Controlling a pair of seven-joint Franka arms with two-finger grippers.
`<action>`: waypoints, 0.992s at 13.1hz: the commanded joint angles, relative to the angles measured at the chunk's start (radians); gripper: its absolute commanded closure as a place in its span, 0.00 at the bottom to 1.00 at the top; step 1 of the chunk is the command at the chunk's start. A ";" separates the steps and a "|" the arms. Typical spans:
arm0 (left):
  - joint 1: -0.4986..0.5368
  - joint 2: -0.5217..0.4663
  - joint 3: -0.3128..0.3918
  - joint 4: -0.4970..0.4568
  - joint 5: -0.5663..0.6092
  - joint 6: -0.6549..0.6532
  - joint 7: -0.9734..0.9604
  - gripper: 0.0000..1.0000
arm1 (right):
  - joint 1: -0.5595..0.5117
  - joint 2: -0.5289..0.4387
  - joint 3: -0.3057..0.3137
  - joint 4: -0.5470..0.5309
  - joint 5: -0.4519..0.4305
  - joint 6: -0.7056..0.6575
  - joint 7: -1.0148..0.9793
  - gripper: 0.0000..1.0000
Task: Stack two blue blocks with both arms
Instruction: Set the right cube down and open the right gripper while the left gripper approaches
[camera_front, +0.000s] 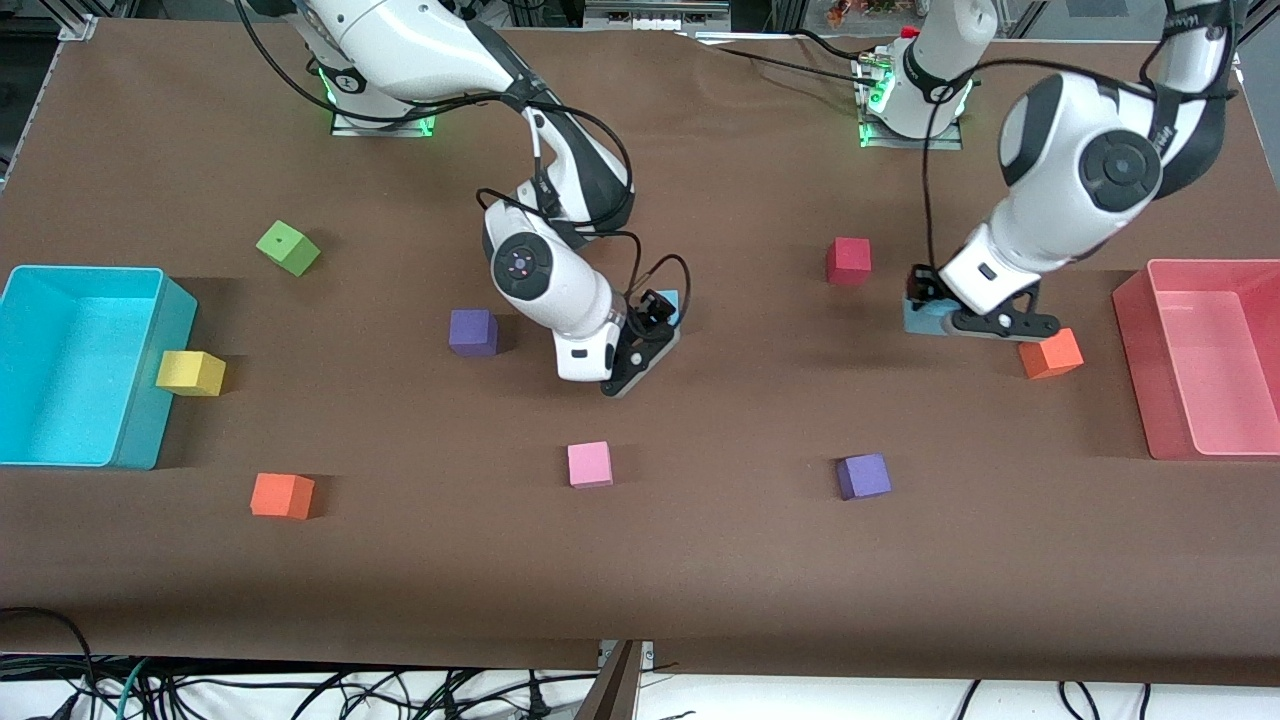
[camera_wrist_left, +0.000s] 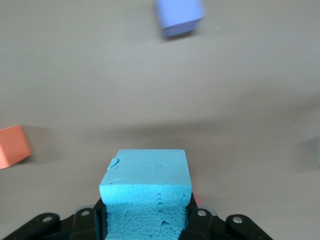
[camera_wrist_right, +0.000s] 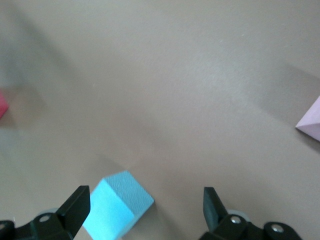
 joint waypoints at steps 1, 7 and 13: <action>-0.047 0.039 -0.069 0.065 -0.023 -0.027 -0.129 1.00 | -0.043 -0.140 0.007 -0.221 0.184 0.033 -0.346 0.00; -0.263 0.153 -0.075 0.163 -0.065 -0.024 -0.457 1.00 | -0.109 -0.143 0.006 -0.304 0.558 -0.067 -1.002 0.00; -0.417 0.380 -0.102 0.321 -0.057 0.037 -0.675 1.00 | -0.118 -0.102 0.007 -0.348 0.769 -0.058 -1.275 0.00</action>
